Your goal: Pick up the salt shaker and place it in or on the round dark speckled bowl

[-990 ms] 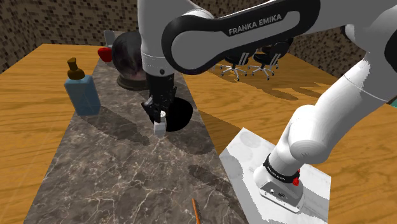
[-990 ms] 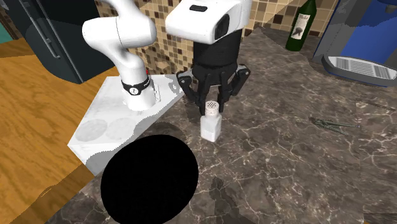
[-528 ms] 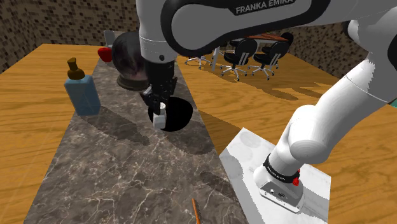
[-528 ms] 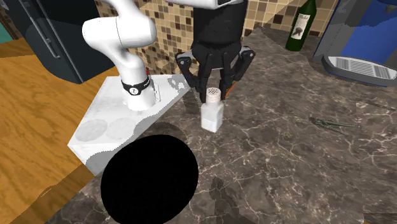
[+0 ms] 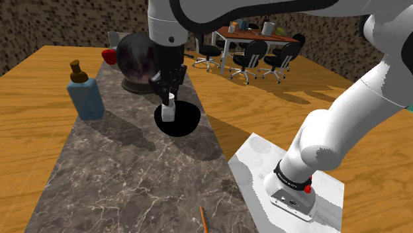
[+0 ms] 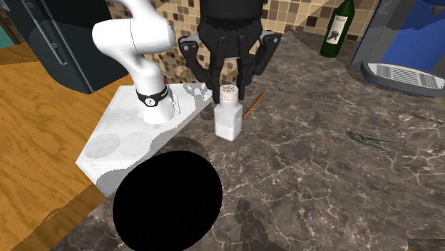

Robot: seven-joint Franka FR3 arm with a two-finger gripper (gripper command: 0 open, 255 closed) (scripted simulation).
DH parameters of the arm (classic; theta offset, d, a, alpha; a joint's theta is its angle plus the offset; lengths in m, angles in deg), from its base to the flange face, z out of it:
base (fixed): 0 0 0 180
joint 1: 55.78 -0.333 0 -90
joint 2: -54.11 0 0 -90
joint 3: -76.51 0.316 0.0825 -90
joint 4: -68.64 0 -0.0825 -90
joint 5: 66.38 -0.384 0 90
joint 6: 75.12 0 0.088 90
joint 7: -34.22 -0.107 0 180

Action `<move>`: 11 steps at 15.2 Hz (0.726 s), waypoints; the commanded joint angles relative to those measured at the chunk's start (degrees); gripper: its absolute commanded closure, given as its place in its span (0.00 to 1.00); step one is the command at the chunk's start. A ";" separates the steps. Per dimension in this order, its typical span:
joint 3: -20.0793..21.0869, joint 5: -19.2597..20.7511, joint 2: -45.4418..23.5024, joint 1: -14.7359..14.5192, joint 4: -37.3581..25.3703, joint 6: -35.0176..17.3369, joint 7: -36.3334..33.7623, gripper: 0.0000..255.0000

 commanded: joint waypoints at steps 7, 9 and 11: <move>-6.37 2.18 -2.85 4.59 -6.31 3.92 10.08 1.00; -7.76 2.74 -4.08 5.70 -8.50 4.96 12.38 1.00; -8.23 2.92 -4.51 6.10 -8.52 4.58 13.23 1.00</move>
